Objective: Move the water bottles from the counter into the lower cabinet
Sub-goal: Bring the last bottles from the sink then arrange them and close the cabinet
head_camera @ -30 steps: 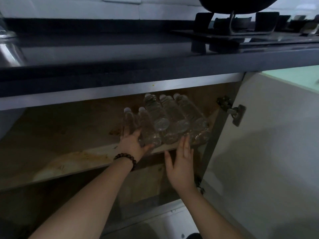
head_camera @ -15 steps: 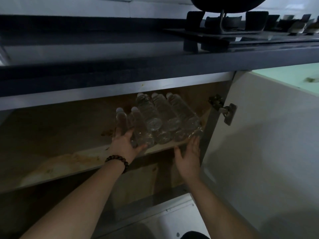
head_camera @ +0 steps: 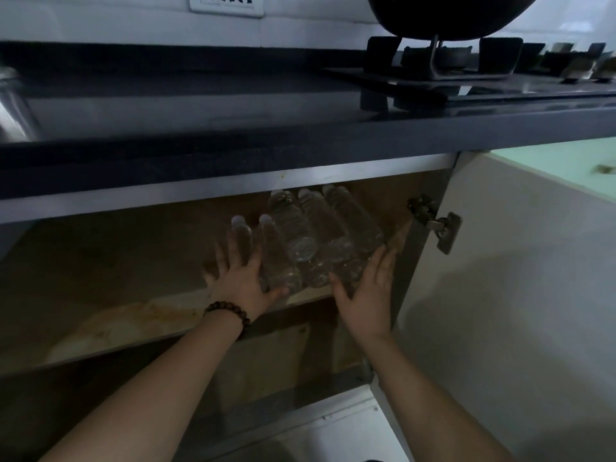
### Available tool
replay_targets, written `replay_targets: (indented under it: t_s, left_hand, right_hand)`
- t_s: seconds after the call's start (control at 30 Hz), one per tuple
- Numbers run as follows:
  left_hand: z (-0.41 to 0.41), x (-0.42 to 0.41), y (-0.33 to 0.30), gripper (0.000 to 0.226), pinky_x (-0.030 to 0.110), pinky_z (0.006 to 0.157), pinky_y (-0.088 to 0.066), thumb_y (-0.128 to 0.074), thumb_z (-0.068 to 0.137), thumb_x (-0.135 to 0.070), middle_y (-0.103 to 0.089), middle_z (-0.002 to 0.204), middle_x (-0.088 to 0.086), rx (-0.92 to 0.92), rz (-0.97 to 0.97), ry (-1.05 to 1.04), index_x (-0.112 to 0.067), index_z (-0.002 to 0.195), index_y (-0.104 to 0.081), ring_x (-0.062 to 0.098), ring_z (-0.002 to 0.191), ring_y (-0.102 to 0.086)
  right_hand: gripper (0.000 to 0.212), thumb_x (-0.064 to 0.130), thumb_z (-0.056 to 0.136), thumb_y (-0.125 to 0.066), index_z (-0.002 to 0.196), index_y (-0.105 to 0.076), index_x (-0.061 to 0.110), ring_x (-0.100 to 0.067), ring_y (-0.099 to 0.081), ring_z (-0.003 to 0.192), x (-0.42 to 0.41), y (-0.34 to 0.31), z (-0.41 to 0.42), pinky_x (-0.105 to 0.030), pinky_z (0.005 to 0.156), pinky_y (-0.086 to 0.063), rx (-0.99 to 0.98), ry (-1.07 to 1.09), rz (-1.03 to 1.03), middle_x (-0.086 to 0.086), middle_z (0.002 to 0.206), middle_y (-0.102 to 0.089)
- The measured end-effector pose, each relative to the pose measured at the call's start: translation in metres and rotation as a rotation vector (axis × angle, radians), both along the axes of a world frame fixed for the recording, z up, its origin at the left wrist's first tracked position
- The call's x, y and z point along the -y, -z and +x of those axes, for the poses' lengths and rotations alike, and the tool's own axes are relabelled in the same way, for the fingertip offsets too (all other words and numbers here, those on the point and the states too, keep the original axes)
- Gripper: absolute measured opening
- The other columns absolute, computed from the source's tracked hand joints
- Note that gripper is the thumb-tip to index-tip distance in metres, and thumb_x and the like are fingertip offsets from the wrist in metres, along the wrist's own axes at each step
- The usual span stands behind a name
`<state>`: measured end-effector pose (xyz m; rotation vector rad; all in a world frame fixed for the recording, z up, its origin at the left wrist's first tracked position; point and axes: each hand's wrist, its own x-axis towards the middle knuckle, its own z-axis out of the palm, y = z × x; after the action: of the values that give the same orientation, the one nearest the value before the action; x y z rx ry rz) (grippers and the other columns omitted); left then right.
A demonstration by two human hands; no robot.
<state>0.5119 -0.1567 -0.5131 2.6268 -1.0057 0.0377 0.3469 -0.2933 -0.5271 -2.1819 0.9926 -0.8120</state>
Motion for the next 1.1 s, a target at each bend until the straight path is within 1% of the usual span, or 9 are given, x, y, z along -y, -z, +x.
replay_targets:
  t_s: [0.1, 0.23, 0.43, 0.5, 0.57, 0.67, 0.77, 1.0, 1.1]
  left_hand:
    - [0.008, 0.008, 0.001, 0.115, 0.064, 0.115, -0.01, -0.06, 0.071, -0.073, 0.036, 0.154, -0.003, -0.04, -0.07, 0.086, -0.05, 0.14, 0.03, 0.034, 0.144, 0.024]
    - [0.019, 0.015, 0.013, 0.104, 0.056, 0.119, -0.011, -0.051, 0.078, -0.071, 0.025, 0.158, -0.007, 0.029, 0.014, 0.157, -0.048, 0.142, 0.028, 0.035, 0.145, 0.021]
    - [0.028, 0.016, 0.021, 0.104, 0.057, 0.116, -0.01, -0.045, 0.072, -0.07, 0.019, 0.161, -0.005, 0.065, -0.012, 0.193, -0.044, 0.145, 0.024, 0.036, 0.147, 0.013]
    - [0.027, 0.016, 0.022, 0.1, 0.051, 0.117, -0.015, -0.037, 0.068, -0.074, 0.006, 0.163, -0.005, 0.081, 0.024, 0.185, -0.041, 0.151, 0.01, 0.033, 0.149, 0.0]
    - [0.027, 0.016, 0.023, 0.095, 0.047, 0.117, -0.019, -0.045, 0.073, -0.07, -0.004, 0.162, -0.005, 0.084, 0.037, 0.179, -0.039, 0.152, -0.003, 0.033, 0.148, -0.006]
    - [0.028, 0.015, 0.023, 0.096, 0.051, 0.119, -0.018, -0.051, 0.074, -0.07, -0.003, 0.162, -0.006, 0.072, 0.024, 0.162, -0.041, 0.152, -0.003, 0.037, 0.148, 0.001]
    - [0.027, 0.015, 0.023, 0.099, 0.052, 0.12, -0.012, -0.037, 0.068, -0.077, -0.004, 0.162, -0.005, 0.083, 0.041, 0.17, -0.039, 0.152, -0.004, 0.036, 0.148, 0.0]
    - [0.023, 0.012, 0.017, 0.094, 0.047, 0.12, -0.016, -0.055, 0.076, -0.068, -0.009, 0.162, -0.006, 0.042, 0.009, 0.168, -0.038, 0.153, -0.009, 0.033, 0.148, 0.001]
    - [0.019, 0.011, 0.012, 0.091, 0.043, 0.118, -0.019, -0.058, 0.077, -0.066, -0.011, 0.162, -0.007, 0.022, 0.006, 0.154, -0.038, 0.152, -0.014, 0.032, 0.148, 0.0]
  right_hand:
    - [0.099, 0.068, 0.086, -0.037, 0.144, 0.028, 0.022, -0.023, 0.03, 0.14, -0.009, -0.004, 0.021, -0.042, 0.116, 0.011, -0.122, -0.044, -0.216, -0.006, 0.15, 0.037]
    - [0.092, 0.068, 0.089, -0.026, 0.141, 0.031, 0.017, -0.026, 0.025, 0.143, -0.015, -0.002, 0.045, -0.053, 0.118, 0.001, -0.21, 0.002, -0.219, -0.01, 0.155, 0.028]
    - [0.09, 0.072, 0.084, -0.034, 0.15, 0.011, 0.031, -0.031, 0.019, 0.144, -0.018, -0.031, 0.063, -0.055, 0.113, 0.014, -0.225, -0.097, -0.517, -0.01, 0.158, 0.015]
    - [0.087, 0.07, 0.083, -0.039, 0.15, 0.003, 0.034, -0.032, 0.007, 0.146, -0.01, -0.041, 0.074, -0.059, 0.113, 0.01, -0.309, -0.16, -0.585, -0.009, 0.16, -0.001]
    - [0.079, 0.065, 0.084, -0.042, 0.15, -0.013, 0.032, -0.03, -0.011, 0.146, -0.005, -0.045, 0.078, -0.062, 0.113, 0.005, -0.333, -0.161, -0.636, -0.007, 0.157, -0.023]
    - [0.072, 0.056, 0.082, -0.053, 0.145, -0.033, 0.027, -0.028, -0.031, 0.14, -0.007, -0.041, 0.072, -0.058, 0.116, 0.0, -0.285, -0.147, -0.657, -0.007, 0.143, -0.047]
    - [0.065, 0.051, 0.077, -0.064, 0.132, -0.05, 0.021, -0.029, -0.044, 0.131, -0.012, -0.03, 0.064, -0.056, 0.116, -0.014, -0.212, -0.125, -0.688, -0.011, 0.128, -0.06]
    - [0.067, 0.063, 0.081, -0.051, 0.138, -0.04, 0.028, -0.034, -0.032, 0.138, -0.006, -0.03, 0.065, -0.052, 0.117, -0.014, -0.254, -0.12, -0.677, -0.013, 0.143, -0.045]
    - [0.068, 0.064, 0.081, -0.052, 0.139, -0.039, 0.031, -0.034, -0.037, 0.133, -0.006, -0.031, 0.062, -0.049, 0.114, -0.02, -0.272, -0.106, -0.677, -0.013, 0.14, -0.047]
